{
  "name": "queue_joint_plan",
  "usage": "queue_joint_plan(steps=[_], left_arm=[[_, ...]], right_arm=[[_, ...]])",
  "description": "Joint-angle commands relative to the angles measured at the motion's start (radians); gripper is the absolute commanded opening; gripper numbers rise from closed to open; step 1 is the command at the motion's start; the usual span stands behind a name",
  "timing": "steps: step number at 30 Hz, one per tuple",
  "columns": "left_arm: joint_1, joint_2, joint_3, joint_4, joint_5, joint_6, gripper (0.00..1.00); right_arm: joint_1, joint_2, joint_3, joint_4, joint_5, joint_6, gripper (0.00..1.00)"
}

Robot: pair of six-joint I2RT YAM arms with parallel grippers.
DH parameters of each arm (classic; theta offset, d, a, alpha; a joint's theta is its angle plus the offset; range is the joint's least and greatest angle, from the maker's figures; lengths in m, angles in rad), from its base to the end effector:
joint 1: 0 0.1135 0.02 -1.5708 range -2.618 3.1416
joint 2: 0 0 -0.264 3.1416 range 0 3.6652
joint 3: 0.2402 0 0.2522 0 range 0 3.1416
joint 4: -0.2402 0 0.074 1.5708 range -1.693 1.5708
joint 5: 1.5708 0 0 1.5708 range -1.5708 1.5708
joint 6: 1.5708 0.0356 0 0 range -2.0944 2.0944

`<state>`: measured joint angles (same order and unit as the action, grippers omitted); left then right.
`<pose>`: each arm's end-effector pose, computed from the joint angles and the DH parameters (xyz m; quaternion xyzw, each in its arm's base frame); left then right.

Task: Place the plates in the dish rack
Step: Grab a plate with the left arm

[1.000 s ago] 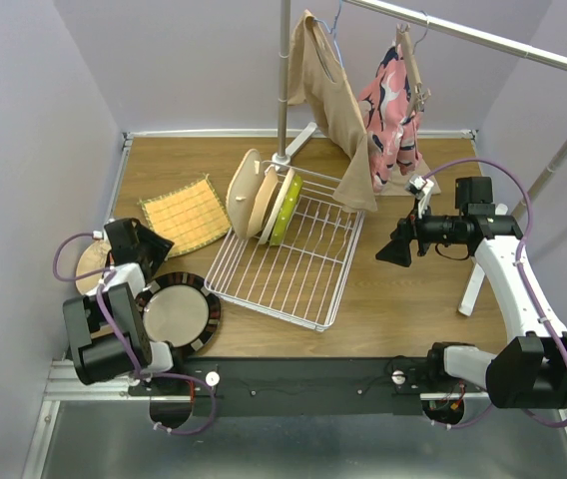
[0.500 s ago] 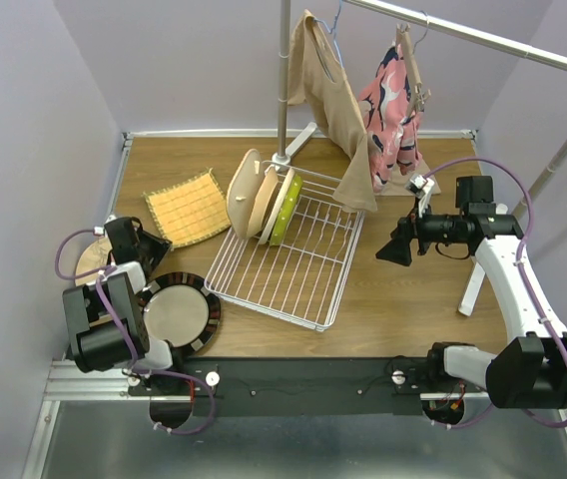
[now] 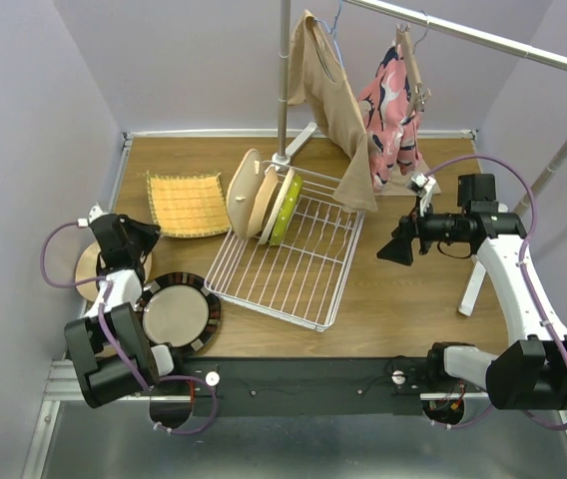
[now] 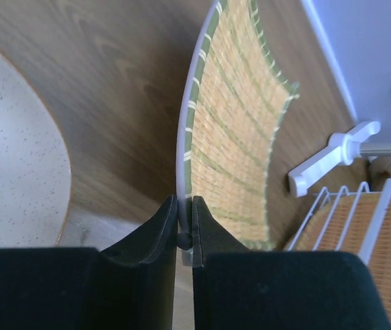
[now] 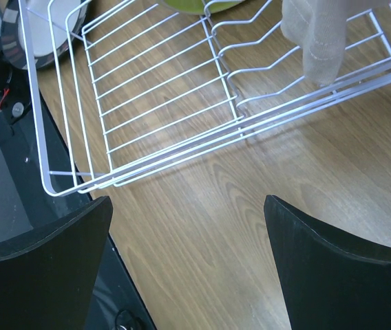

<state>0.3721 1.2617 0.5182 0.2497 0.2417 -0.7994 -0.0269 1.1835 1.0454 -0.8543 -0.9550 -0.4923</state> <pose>0.2418 0.0852 0.1919 -0.4196 0.7443 -0.2091 0.4756 0.2236 0.0231 0.3045 -0.3238 0.7981 0.3607 0.3579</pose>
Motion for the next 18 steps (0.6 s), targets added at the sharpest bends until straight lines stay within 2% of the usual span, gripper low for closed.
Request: queue_joint_plan(steps=[1, 11, 18], left_arm=[[0.017, -0.08, 0.065, 0.011, 0.056, -0.032, 0.0], [0.045, -0.128, 0.105, 0.023, 0.119, -0.115, 0.0], [0.047, -0.078, 0.089, 0.022, 0.139, -0.046, 0.0]], right_arm=[[0.005, -0.002, 0.059, -0.052, -0.014, -0.035, 1.0], [0.015, 0.021, 0.107, -0.106, -0.024, -0.086, 1.0], [0.016, 0.025, 0.105, -0.104, -0.028, -0.088, 1.0]])
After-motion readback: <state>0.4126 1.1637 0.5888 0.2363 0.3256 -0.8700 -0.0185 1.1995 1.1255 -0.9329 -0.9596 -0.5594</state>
